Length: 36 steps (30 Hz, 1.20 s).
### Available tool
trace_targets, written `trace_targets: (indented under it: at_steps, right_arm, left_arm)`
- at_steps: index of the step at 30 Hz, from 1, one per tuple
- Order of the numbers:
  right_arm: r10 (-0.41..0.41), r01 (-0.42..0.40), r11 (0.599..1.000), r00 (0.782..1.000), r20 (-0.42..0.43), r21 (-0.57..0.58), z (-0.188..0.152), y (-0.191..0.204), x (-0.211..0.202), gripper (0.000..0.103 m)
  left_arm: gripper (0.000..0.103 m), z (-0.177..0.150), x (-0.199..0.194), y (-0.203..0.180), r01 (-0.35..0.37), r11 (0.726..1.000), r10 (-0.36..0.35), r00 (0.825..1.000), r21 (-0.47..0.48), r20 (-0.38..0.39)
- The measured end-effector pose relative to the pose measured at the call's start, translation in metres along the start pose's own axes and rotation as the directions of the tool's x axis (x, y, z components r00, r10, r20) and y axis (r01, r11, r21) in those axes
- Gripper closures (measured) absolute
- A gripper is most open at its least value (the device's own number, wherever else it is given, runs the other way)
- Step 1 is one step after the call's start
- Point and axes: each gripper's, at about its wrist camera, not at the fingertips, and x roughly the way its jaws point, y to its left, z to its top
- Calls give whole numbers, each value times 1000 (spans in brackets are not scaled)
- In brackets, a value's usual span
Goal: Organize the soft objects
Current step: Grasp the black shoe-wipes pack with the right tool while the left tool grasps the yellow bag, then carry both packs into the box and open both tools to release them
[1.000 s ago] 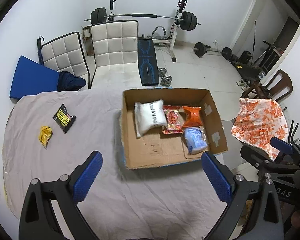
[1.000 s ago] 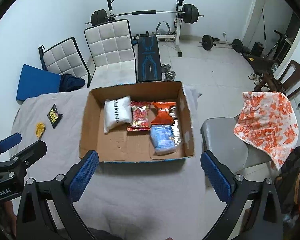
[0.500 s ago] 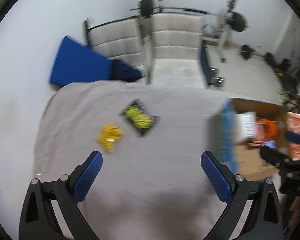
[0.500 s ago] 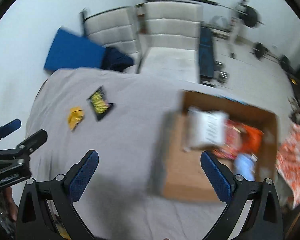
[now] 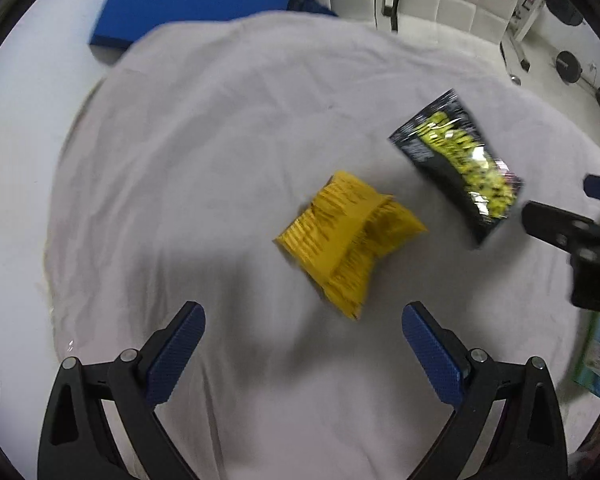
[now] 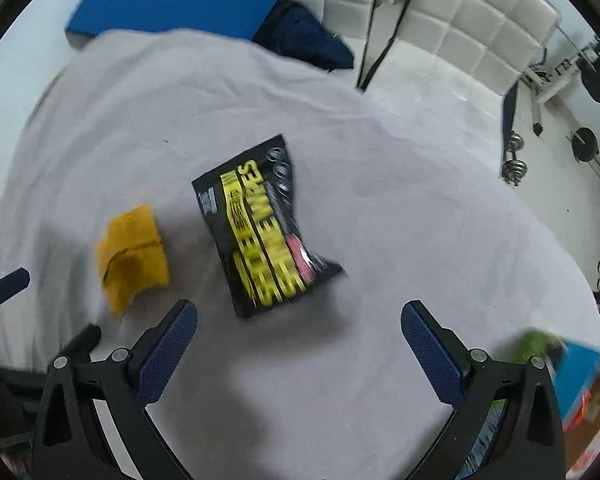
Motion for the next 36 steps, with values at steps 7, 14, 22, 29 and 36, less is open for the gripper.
trace_targets:
  at_steps: [7, 14, 22, 29, 36]
  right_arm:
    - [-20, 18, 1000, 997, -70, -24, 37, 31, 63, 30]
    - [-102, 107, 994, 987, -127, 33, 25, 9, 67, 43]
    - [-1, 48, 981, 970, -243, 190, -22, -38, 68, 42]
    - [-5, 58, 974, 972, -237, 220, -24, -41, 74, 41]
    - [-42, 95, 970, 973, -228, 224, -32, -17, 70, 42]
  left_arm:
    - [2, 14, 40, -4, 21, 999, -20, 999, 29, -29]
    - [4, 24, 49, -25, 54, 994, -51, 998, 98, -30]
    - [42, 19, 61, -30, 118, 993, -115, 989, 24, -93]
    - [44, -4, 66, -33, 114, 992, -119, 987, -46, -111]
    - [43, -20, 63, -45, 99, 991, -108, 989, -91, -99]
